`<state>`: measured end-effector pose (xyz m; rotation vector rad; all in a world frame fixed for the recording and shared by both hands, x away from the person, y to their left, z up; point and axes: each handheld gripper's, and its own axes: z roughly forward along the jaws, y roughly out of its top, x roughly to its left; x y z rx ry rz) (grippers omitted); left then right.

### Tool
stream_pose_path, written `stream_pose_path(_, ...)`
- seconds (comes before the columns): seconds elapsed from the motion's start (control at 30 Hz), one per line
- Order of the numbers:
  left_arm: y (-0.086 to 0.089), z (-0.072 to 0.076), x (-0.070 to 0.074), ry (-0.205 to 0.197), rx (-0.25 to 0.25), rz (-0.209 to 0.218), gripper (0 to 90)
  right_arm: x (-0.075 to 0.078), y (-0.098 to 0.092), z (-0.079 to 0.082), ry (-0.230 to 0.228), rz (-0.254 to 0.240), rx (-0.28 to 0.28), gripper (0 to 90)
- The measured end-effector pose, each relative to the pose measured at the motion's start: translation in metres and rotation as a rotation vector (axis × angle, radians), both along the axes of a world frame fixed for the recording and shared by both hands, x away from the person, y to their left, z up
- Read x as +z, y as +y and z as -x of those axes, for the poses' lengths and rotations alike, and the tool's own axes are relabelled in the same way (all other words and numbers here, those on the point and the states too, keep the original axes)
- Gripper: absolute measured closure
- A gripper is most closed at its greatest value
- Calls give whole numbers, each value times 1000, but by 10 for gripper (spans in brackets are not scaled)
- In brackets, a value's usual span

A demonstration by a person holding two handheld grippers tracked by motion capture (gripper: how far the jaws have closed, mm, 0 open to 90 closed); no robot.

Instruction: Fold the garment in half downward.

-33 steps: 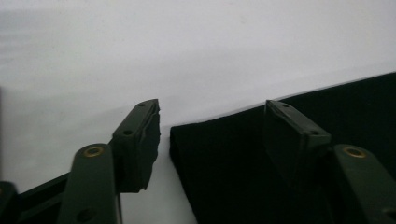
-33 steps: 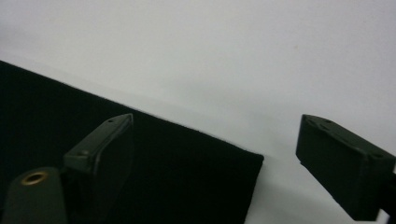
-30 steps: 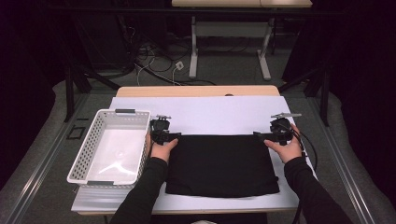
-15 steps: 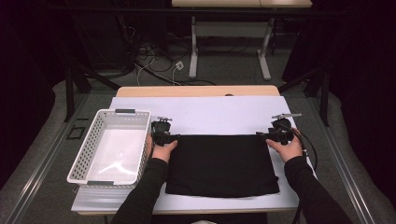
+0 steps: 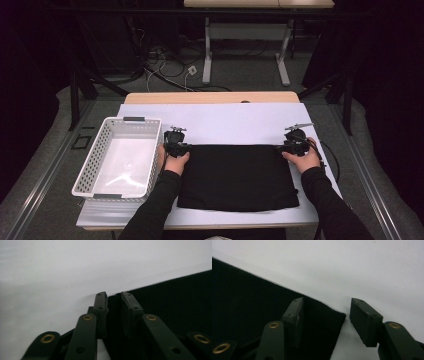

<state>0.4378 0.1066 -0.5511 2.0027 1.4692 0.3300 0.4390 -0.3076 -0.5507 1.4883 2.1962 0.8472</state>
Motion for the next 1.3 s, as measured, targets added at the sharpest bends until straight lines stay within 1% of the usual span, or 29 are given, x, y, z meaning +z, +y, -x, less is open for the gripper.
stream_pose_path(0.07,-1,0,0,3,1,3,814,0,1,1,3,-7,3,511)
stream_pose_path(0.1,-1,0,0,4,1,5,824,1,2,2,7,-4,-2,557)
stream_pose_path(0.13,-2,0,0,4,5,12,832,1,3,3,11,-11,5,627)
stream_pose_path(0.17,-1,1,0,5,4,12,838,1,4,4,15,-30,23,691)
stream_pose_path(0.2,-1,1,0,8,8,18,842,1,5,4,19,-37,30,737)
stream_pose_path(0.23,-1,1,0,10,5,18,846,1,6,5,30,-55,30,782)
stream_pose_path(0.27,-1,1,1,14,11,31,848,2,6,5,34,-58,27,801)
stream_pose_path(0.33,-1,4,2,15,6,45,852,3,8,6,40,-57,11,839)
stream_pose_path(0.37,-1,4,2,15,6,45,853,3,8,6,40,-57,11,839)
stream_pose_path(0.43,0,6,5,11,4,68,854,6,8,7,49,-61,10,849)
stream_pose_path(0.5,1,10,9,-2,-3,79,854,12,7,11,38,-77,23,852)
stream_pose_path(0.53,1,12,11,-9,0,89,854,12,7,11,38,-77,23,852)
stream_pose_path(0.6,1,15,17,-29,-6,115,855,17,6,15,26,-99,28,854)
stream_pose_path(0.67,0,19,23,-42,-14,128,855,23,4,20,15,-117,31,855)
stream_pose_path(0.73,-1,23,28,-57,-26,140,855,29,2,23,3,-123,36,856)
stream_pose_path(0.77,-2,24,30,-64,-29,149,855,32,2,26,-11,-130,42,856)
stream_pose_path(0.9,-5,31,39,-85,-52,180,855,43,-1,33,-38,-146,49,857)
stream_pose_path(0.97,-5,35,44,-95,-65,186,855,49,-1,37,-54,-147,57,857)
stream_pose_path(1.0,-6,37,48,-106,-72,192,855,56,-2,40,-73,-147,67,857)
stream_pose_path(1.03,-6,37,48,-106,-72,192,855,56,-2,40,-73,-147,67,857)
stream_pose_path(1.07,-7,39,52,-113,-79,194,855,58,-3,42,-74,-147,66,857)
stream_pose_path(1.1,-7,40,55,-121,-87,196,855,62,-3,44,-82,-151,69,857)
stream_pose_path(1.13,-9,42,60,-131,-93,201,855,67,-5,45,-97,-144,73,858)
stream_pose_path(1.17,-9,42,60,-131,-93,201,855,67,-5,45,-97,-144,73,858)
stream_pose_path(1.3,-11,45,69,-152,-109,202,855,76,-12,47,-110,-143,63,859)
